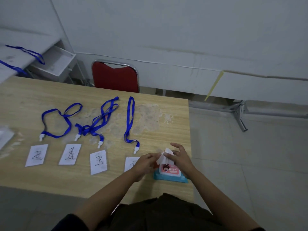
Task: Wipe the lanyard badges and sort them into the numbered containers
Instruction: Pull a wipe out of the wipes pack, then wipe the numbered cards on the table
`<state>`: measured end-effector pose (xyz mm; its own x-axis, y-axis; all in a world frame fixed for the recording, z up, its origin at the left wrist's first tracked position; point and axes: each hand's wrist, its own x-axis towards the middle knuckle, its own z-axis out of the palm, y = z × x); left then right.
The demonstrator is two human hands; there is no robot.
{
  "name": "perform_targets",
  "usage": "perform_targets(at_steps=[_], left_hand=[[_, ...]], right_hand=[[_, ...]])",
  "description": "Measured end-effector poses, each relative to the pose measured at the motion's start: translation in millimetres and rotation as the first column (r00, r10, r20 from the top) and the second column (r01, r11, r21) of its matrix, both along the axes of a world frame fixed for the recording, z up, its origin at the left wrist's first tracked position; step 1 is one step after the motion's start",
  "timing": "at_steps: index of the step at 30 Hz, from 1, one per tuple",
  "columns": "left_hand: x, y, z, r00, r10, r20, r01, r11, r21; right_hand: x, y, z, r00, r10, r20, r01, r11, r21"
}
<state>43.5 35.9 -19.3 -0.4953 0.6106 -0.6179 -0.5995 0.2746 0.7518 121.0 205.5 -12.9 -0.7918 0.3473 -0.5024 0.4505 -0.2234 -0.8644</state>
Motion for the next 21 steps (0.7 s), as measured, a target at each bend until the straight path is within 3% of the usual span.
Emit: perform_targets(at_steps=[4,9,12,16,19,21], left_hand=[[0,-6,0,0.962,0.235,0.137,-0.244,0.968,0.054],[-9,-21,-2,0.891,0.449,-0.065,-0.449,0.893,0.012],[-17,-31,1,0.847,0.521,-0.105,-0.52,0.853,0.036],[-30,-44,6,0.854,0.514,-0.077,-0.511,0.858,0.053],[-42,-55,11,0.892,0.448,0.062,-0.452,0.89,0.059],[-52,-63,15,0.933,0.31,0.181,-0.334,0.935,0.119]], right_hand=[[-11,-9,-3,1.0,-0.012,-0.002,0.012,0.999,-0.034],[-18,-21,-2,0.999,-0.029,0.015,0.03,0.995,-0.093],[-25,-32,0,0.999,-0.04,0.032,0.045,0.976,-0.213],[-36,-48,5,0.994,-0.102,0.047,0.113,0.912,-0.394],[-45,-58,9,0.992,-0.125,0.02,0.122,0.909,-0.399],[-51,-65,12,0.996,-0.093,-0.008,0.085,0.934,-0.348]])
